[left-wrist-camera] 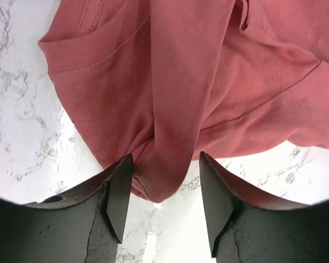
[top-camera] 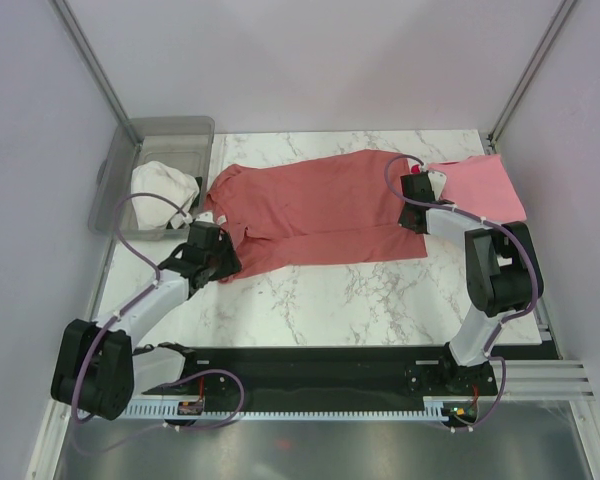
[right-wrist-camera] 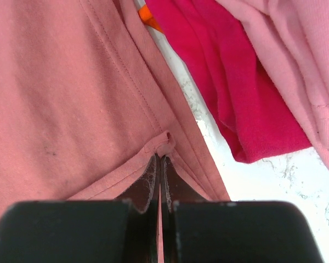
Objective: Fold and stack the t-shirts
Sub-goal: Fold the tshirt
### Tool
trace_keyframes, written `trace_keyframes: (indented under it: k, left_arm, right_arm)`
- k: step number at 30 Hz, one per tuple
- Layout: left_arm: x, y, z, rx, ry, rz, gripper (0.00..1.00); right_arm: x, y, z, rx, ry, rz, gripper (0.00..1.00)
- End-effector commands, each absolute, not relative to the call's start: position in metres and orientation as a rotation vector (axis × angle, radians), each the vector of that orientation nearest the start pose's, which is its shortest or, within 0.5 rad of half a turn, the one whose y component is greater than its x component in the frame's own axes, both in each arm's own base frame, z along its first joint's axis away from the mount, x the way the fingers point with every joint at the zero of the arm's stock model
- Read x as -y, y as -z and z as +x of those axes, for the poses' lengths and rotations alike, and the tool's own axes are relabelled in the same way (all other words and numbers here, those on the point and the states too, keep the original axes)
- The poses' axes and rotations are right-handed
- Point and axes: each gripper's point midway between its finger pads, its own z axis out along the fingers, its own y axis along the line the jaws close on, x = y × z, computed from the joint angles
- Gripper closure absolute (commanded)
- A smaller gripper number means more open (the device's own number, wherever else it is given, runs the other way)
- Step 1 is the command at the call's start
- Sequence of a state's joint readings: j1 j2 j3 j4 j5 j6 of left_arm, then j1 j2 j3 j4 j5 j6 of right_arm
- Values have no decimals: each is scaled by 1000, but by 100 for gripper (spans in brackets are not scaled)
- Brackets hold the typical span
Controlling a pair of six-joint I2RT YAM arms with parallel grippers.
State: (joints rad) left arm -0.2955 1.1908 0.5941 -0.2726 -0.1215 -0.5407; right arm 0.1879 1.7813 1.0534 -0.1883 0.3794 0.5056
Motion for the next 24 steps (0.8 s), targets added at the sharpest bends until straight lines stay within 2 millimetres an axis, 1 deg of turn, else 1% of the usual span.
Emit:
trace_keyframes:
  k: [1, 3, 4, 5, 6, 8, 9, 11, 12, 14, 15, 16, 17, 19, 21, 24]
  left_arm:
    - [88, -67, 276, -2378, 282, -332, 40]
    - [87, -66, 273, -2378, 280, -331, 40]
    - [86, -66, 272, -2380, 274, -329, 42]
    - [84, -65, 273, -2380, 257, -331, 45]
    - [82, -63, 273, -2385, 246, -332, 51]
    - [83, -58, 272, -2411, 243, -334, 57]
    - [84, -58, 273, -2411, 246, -335, 60]
    - [86, -53, 273, -2428, 257, -325, 60]
    - [88, -54, 274, -2428, 261, -318, 69]
    - [87, -53, 274, -2435, 259, -320, 78]
    - [87, -53, 274, -2433, 259, -322, 88]
    - [86, -54, 274, -2429, 256, -331, 94]
    - [83, -54, 274, -2424, 243, -344, 98]
    - [77, -57, 273, -2411, 230, -379, 98]
    - [68, -58, 272, -2399, 189, -423, 98]
    - [52, -67, 278, -2351, 146, -502, 98]
  right_arm:
    - [-32, -53, 424, -2286, 143, 553, 100]
    - [-32, -53, 424, -2287, 140, 552, 100]
    - [-32, -53, 424, -2288, 142, 553, 100]
    - [-32, -54, 424, -2286, 139, 552, 100]
    - [-32, -54, 424, -2285, 138, 553, 100]
    - [-32, -53, 424, -2287, 139, 554, 100]
    - [-32, -53, 423, -2288, 140, 554, 100]
    - [-31, -53, 423, -2285, 149, 564, 100]
    - [-29, -52, 421, -2286, 157, 573, 100]
    - [-24, -55, 420, -2273, 183, 590, 100]
    - [-23, -56, 419, -2269, 192, 598, 100]
    - [-21, -56, 417, -2265, 204, 605, 100]
    - [-18, -60, 417, -2244, 214, 625, 100]
    - [-14, -63, 414, -2227, 226, 647, 100]
    - [-8, -65, 413, -2211, 243, 673, 100]
    - [-4, -65, 410, -2200, 262, 700, 100]
